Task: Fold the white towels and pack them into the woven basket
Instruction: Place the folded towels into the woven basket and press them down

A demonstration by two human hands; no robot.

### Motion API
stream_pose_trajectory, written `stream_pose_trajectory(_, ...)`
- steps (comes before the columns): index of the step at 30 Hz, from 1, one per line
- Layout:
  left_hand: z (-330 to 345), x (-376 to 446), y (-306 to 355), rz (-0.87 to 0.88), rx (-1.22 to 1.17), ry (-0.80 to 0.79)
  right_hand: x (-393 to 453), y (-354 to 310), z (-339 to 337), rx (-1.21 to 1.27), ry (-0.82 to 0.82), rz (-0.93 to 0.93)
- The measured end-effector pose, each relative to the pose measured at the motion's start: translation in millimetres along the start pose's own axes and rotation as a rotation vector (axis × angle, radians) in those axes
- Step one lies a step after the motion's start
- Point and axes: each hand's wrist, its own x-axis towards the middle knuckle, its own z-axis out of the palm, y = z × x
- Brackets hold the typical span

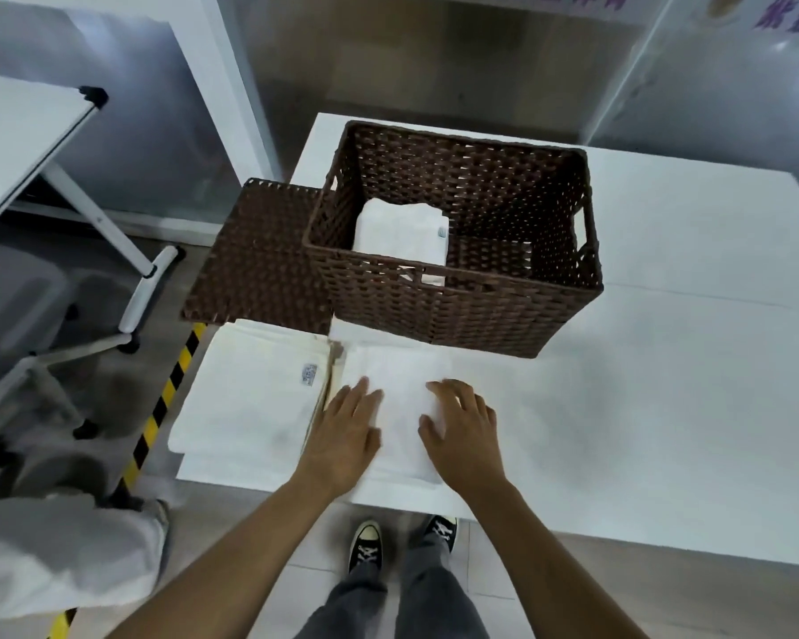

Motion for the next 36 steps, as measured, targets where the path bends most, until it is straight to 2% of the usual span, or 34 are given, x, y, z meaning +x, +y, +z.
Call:
stream_pose_trajectory(9,29,-1,2,-0.041,-0.114,0.005,-11,16,17,0.204,-0.159,0.134)
stream_pose_trajectory(13,45,6,3,-0.078,-0.158,-0.026,-8,24,16,0.199,-0.126,0.15)
stream_pose_trajectory(18,47,12,24,0.056,-0.287,-0.014,-16,41,8,0.231,-0.023,0.199)
stream_pose_trajectory(22,35,13,39,0.093,-0.399,-0.017,-18,56,1,0.308,0.061,0.212)
stream_pose_trajectory(25,40,6,30,0.03,-0.319,0.054,-17,56,5,0.308,0.124,0.158)
stream_pose_trajectory(28,44,4,28,-0.007,-0.071,0.056,-21,54,14,0.156,0.232,0.061)
stream_pose_trajectory(31,45,7,33,0.012,0.029,0.072,-22,58,20,0.042,0.342,-0.047)
stream_pose_trajectory(33,48,6,31,-0.005,0.029,0.038,-19,60,24,0.051,0.323,-0.056)
stream_pose_trajectory(36,52,8,21,-0.067,-0.046,0.019,-13,63,32,0.096,0.225,0.036)
